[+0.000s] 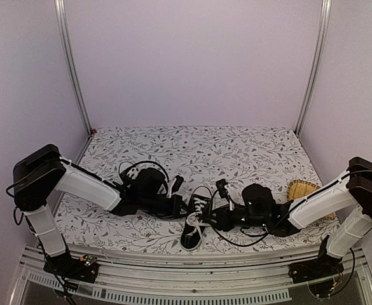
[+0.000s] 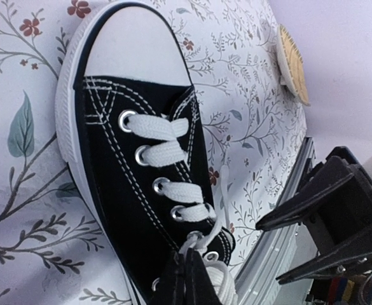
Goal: Tie the shoes
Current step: Tie the loops with the shoelace on the shoe.
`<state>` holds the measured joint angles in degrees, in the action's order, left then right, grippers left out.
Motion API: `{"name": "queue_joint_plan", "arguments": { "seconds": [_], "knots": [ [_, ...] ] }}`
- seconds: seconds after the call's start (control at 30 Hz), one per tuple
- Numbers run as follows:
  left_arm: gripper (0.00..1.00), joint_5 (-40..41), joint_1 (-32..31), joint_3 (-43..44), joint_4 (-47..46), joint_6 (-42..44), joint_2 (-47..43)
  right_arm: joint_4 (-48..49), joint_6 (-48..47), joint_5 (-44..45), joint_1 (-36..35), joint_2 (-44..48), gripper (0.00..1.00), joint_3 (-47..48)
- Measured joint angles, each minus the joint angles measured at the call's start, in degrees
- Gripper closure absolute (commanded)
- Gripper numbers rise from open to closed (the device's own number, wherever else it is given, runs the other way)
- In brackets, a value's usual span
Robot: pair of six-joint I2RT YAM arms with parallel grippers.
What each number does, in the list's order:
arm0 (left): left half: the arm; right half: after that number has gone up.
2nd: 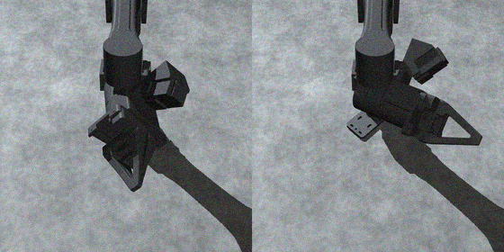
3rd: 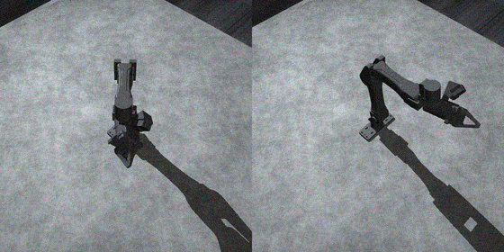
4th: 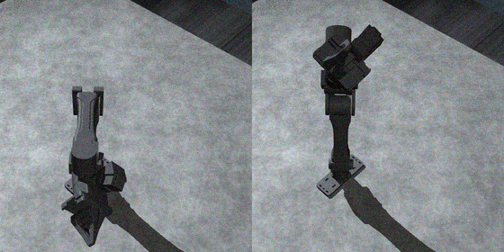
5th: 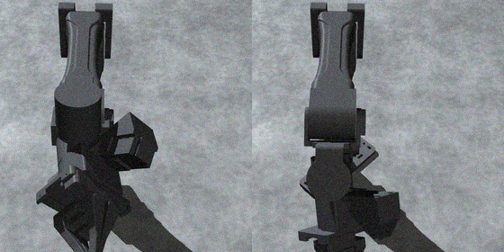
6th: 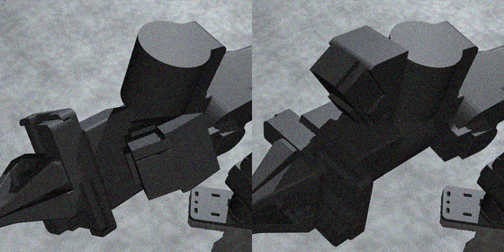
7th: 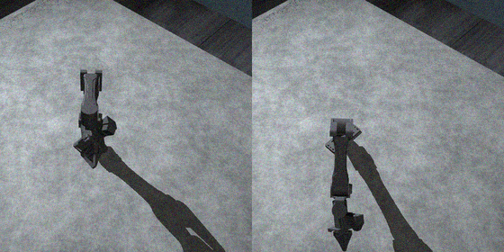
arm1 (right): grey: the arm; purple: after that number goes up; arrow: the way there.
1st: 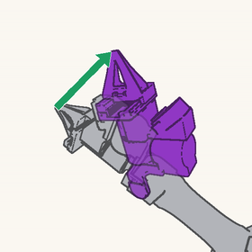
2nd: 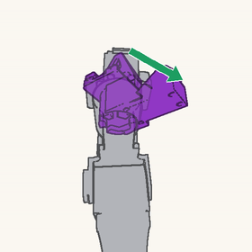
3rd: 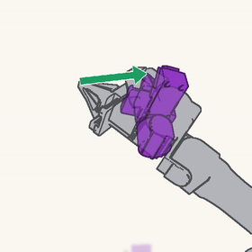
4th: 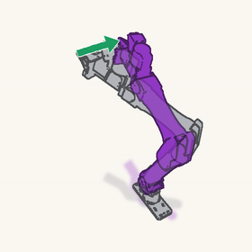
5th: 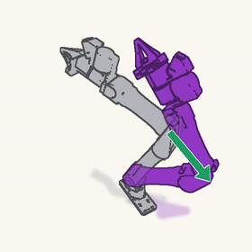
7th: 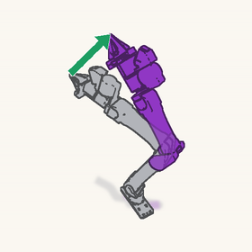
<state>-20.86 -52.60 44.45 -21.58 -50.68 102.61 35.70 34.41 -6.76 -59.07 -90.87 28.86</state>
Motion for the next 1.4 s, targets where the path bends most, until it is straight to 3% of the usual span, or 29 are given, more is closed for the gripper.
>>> {"name": "queue_joint_plan", "arguments": {
  "seconds": [0.33, 0.77, 1.0, 1.13, 1.4],
  "knots": [
    [1.0, 0.31, 0.0, -0.39, -0.15, -0.17, -0.04, 0.11, -2.38, -4.33, -0.13, -4.07, 0.57, 3.85],
    [1.0, 0.04, 0.0, -0.39, -0.17, -0.15, -0.04, 0.55, -2.32, -7.19, -0.17, -9.7, 0.65, 8.33],
    [1.0, -0.17, 0.0, -0.39, -0.17, -0.13, -0.04, 1.01, -2.49, -8.46, -0.17, -10.1, 0.79, 8.33],
    [1.0, -0.33, 0.0, -0.39, -0.17, -0.13, -0.04, 1.38, -2.64, -9.25, -0.17, -11.08, 0.95, 8.37],
    [1.0, -0.28, 0.0, -0.39, -0.17, -0.13, -0.04, 2.29, -2.69, -8.87, -0.17, -10.95, 0.98, 8.13]
  ]
}}
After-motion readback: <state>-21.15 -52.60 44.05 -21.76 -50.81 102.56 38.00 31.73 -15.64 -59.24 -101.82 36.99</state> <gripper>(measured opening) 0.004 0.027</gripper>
